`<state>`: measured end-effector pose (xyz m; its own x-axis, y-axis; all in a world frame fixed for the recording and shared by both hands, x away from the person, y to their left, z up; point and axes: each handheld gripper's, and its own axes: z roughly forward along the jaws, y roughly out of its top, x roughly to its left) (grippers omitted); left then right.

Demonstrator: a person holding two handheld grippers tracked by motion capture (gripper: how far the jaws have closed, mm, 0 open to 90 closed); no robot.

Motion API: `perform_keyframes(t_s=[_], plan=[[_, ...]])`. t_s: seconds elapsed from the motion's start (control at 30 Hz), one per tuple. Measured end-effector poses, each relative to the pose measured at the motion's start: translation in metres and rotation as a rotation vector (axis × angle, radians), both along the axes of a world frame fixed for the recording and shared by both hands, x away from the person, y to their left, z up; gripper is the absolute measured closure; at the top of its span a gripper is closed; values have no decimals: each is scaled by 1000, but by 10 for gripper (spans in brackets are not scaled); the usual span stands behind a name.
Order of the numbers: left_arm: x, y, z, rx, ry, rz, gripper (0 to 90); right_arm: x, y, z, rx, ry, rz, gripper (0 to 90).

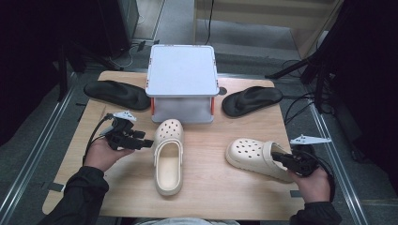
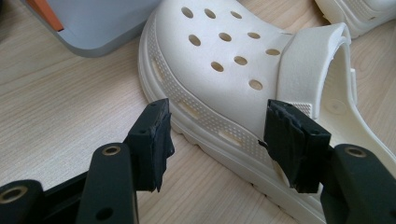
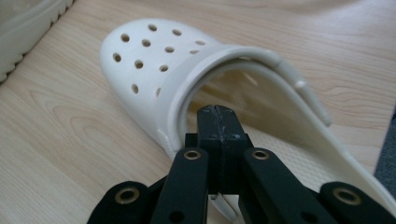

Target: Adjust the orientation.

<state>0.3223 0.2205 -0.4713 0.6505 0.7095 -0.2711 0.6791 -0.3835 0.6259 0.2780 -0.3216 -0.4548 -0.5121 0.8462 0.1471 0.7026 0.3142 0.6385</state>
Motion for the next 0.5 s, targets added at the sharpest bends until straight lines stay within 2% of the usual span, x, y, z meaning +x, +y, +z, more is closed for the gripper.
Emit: perform_keyframes(t_s=[0.1, 0.5], plan=[[0, 0, 0, -2, 2, 3, 421, 1, 6, -1, -22, 1, 6, 900], [0, 0, 0, -1, 1, 2, 420, 4, 32, -2, 0, 53, 34, 900]])
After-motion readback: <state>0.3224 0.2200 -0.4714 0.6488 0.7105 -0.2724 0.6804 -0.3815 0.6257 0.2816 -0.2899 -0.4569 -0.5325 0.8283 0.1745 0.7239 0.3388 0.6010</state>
